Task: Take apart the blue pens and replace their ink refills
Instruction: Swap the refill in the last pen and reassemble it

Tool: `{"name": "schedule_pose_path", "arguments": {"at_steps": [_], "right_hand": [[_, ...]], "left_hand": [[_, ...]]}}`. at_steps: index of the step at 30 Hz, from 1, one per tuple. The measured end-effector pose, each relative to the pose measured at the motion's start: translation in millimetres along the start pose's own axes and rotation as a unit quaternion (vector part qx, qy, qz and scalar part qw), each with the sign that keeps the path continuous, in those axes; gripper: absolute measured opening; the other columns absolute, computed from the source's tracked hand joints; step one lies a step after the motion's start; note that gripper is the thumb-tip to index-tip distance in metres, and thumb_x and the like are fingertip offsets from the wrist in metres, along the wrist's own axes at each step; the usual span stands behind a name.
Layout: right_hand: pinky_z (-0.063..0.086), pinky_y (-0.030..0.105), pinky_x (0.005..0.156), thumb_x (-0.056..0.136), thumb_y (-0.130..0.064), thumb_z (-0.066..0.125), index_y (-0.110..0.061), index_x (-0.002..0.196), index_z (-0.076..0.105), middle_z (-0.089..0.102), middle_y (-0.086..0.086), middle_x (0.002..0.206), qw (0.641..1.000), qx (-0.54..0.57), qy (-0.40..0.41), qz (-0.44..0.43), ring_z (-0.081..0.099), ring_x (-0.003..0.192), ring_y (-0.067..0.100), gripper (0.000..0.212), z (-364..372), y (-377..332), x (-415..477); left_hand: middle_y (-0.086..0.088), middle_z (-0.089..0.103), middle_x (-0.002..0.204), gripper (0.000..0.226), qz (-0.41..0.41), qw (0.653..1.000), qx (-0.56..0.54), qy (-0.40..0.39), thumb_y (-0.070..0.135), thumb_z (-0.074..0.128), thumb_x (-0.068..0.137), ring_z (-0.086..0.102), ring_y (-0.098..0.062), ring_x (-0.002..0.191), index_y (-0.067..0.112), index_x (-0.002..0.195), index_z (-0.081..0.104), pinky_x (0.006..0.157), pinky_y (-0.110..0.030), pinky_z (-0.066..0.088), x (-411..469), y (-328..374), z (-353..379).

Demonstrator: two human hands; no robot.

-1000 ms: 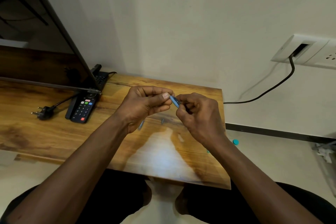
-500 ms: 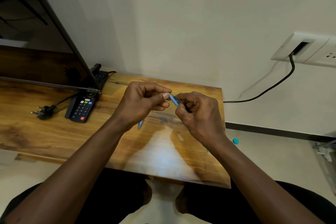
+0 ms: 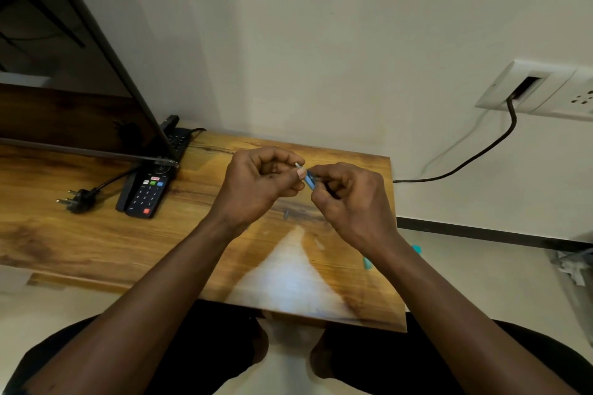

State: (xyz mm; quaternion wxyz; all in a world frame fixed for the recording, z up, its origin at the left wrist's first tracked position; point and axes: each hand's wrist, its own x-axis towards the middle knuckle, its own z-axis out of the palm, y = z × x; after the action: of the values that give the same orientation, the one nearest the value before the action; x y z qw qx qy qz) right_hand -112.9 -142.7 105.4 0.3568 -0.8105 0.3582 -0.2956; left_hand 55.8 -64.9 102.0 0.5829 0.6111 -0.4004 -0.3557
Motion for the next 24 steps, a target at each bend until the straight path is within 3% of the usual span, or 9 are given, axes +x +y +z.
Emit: {"name": "schedule_pose_path", "arguments": {"at_steps": [4, 11, 14, 17, 19, 21, 24], "right_hand": [[0.063, 0.042, 0.078, 0.094, -0.017, 0.071, -0.024, 0.116, 0.078, 0.079, -0.01, 0.093, 0.995, 0.09, -0.027, 0.045, 0.075, 0.083, 0.008, 0.024, 1, -2, 3], [0.062, 0.035, 0.079, 0.088, -0.023, 0.082, -0.024, 0.109, 0.078, 0.077, -0.01, 0.091, 0.995, 0.086, -0.017, 0.055, 0.072, 0.085, 0.008, 0.022, 8, 8, 2], [0.062, 0.032, 0.078, 0.087, -0.022, 0.082, -0.026, 0.107, 0.078, 0.075, -0.01, 0.091, 0.994, 0.08, -0.015, 0.07, 0.071, 0.086, 0.006, 0.02, 8, 12, 2], [0.061, 0.028, 0.077, 0.086, -0.018, 0.083, -0.028, 0.103, 0.077, 0.073, -0.009, 0.089, 0.992, 0.088, -0.008, 0.094, 0.069, 0.083, 0.005, 0.02, 8, 15, 3], [0.06, 0.025, 0.075, 0.085, -0.017, 0.084, -0.029, 0.099, 0.076, 0.073, -0.007, 0.086, 0.988, 0.106, 0.0, 0.112, 0.068, 0.08, 0.004, 0.02, 7, 16, 3], [0.059, 0.022, 0.073, 0.084, -0.016, 0.084, -0.03, 0.095, 0.075, 0.073, -0.006, 0.084, 0.985, 0.121, 0.006, 0.119, 0.068, 0.077, 0.002, 0.02, 6, 16, 3], [0.059, 0.02, 0.072, 0.084, -0.015, 0.084, -0.029, 0.094, 0.075, 0.072, -0.007, 0.083, 0.984, 0.125, 0.006, 0.124, 0.068, 0.076, 0.001, 0.019, 5, 16, 3]], "left_hand": [[-0.02, 0.077, 0.09, 0.015, 0.0, 0.999, -0.014, 0.034, 0.002, 0.077, 0.092, 0.077, -0.022, 0.081, 0.0, 0.107, 0.075, 0.075, -0.034, 0.065, 2, 1, -2], [-0.011, 0.078, 0.089, 0.023, 0.02, 0.999, 0.037, 0.015, 0.008, 0.079, 0.092, 0.078, -0.027, 0.085, 0.011, 0.115, 0.076, 0.077, -0.039, 0.066, -1, 1, -1], [-0.01, 0.08, 0.093, 0.031, -0.006, 0.999, 0.034, 0.009, 0.016, 0.074, 0.097, 0.079, -0.029, 0.082, 0.015, 0.127, 0.069, 0.075, -0.039, 0.066, -3, 3, -2], [-0.009, 0.08, 0.092, 0.021, -0.052, 0.998, 0.029, 0.034, 0.022, 0.069, 0.101, 0.078, -0.029, 0.08, 0.018, 0.121, 0.07, 0.075, -0.044, 0.066, -4, -3, -2], [-0.001, 0.078, 0.085, 0.009, -0.076, 0.985, 0.138, 0.066, 0.03, 0.07, 0.099, 0.076, -0.02, 0.077, 0.024, 0.105, 0.074, 0.073, -0.042, 0.065, -3, -15, 2], [0.008, 0.073, 0.078, 0.009, -0.081, 0.94, 0.323, 0.073, 0.037, 0.074, 0.094, 0.07, -0.009, 0.075, 0.028, 0.094, 0.074, 0.067, -0.029, 0.056, -3, -28, 9], [0.009, 0.071, 0.079, 0.014, -0.069, 0.891, 0.445, 0.047, 0.037, 0.078, 0.091, 0.067, -0.007, 0.076, 0.024, 0.094, 0.073, 0.067, -0.027, 0.052, -8, -44, 21]]}}
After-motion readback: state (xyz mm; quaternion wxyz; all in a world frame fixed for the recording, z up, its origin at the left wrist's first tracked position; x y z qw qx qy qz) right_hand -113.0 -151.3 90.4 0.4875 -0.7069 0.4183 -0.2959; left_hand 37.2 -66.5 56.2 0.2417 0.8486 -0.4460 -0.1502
